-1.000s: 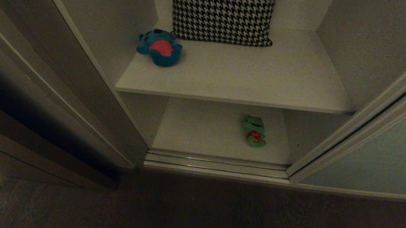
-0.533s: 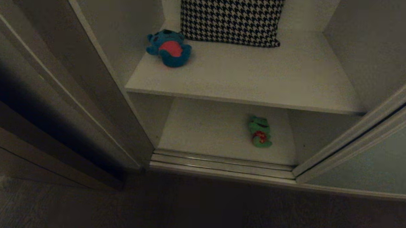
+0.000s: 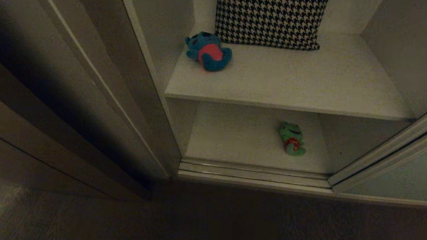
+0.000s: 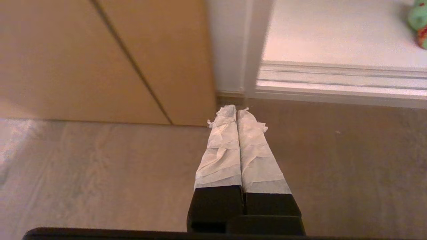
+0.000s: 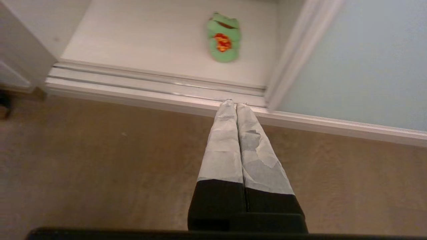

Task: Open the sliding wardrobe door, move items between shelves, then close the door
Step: Place the green doll on the higher shelf

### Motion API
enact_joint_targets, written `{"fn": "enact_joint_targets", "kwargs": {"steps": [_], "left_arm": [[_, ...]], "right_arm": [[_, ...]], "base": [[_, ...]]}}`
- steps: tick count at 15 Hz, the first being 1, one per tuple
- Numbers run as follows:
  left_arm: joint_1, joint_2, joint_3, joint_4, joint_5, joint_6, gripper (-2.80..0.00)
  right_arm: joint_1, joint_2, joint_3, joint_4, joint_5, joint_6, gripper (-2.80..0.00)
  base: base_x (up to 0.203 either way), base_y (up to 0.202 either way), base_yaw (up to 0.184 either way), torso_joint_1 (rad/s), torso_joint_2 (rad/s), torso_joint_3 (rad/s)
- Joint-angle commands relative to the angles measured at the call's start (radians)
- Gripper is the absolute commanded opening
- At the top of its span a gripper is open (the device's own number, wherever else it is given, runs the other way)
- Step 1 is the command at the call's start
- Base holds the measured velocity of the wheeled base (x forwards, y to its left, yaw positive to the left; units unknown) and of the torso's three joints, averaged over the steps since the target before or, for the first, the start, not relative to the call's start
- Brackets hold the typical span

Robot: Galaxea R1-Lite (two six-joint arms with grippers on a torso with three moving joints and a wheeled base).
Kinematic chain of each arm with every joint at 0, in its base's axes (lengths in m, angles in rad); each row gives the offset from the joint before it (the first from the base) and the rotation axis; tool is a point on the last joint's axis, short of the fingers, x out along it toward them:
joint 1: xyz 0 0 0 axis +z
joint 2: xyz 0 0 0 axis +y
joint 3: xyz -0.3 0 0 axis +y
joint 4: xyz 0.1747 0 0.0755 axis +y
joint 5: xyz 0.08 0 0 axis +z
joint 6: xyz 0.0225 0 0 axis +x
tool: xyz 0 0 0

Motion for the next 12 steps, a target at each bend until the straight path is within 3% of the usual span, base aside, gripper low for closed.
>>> {"fn": "enact_joint_targets", "kwargs": {"steps": [1, 7, 12], "left_arm": [[0.000, 0.001, 0.000, 0.000, 0.000, -0.002, -2.80], [0.000, 0.001, 0.000, -0.001, 0.001, -0.015, -2.80], [0.000, 0.001, 0.000, -0.003, 0.006, -0.039, -2.80]], "right_arm": [[0.000, 0.001, 0.000, 0.000, 0.000, 0.000, -2.80], [0.000, 0.001, 0.000, 0.000, 0.000, 0.000, -2.80], [0.000, 0.001, 0.000, 0.000, 0.000, 0.000, -2.80]], "base": [[0.000, 0.195, -0.004, 0.002, 0.00, 0.002], [0.000, 0.183, -0.001, 0.001, 0.00, 0.002], [0.000, 0.015, 0.001, 0.000, 0.00, 0.000]]}}
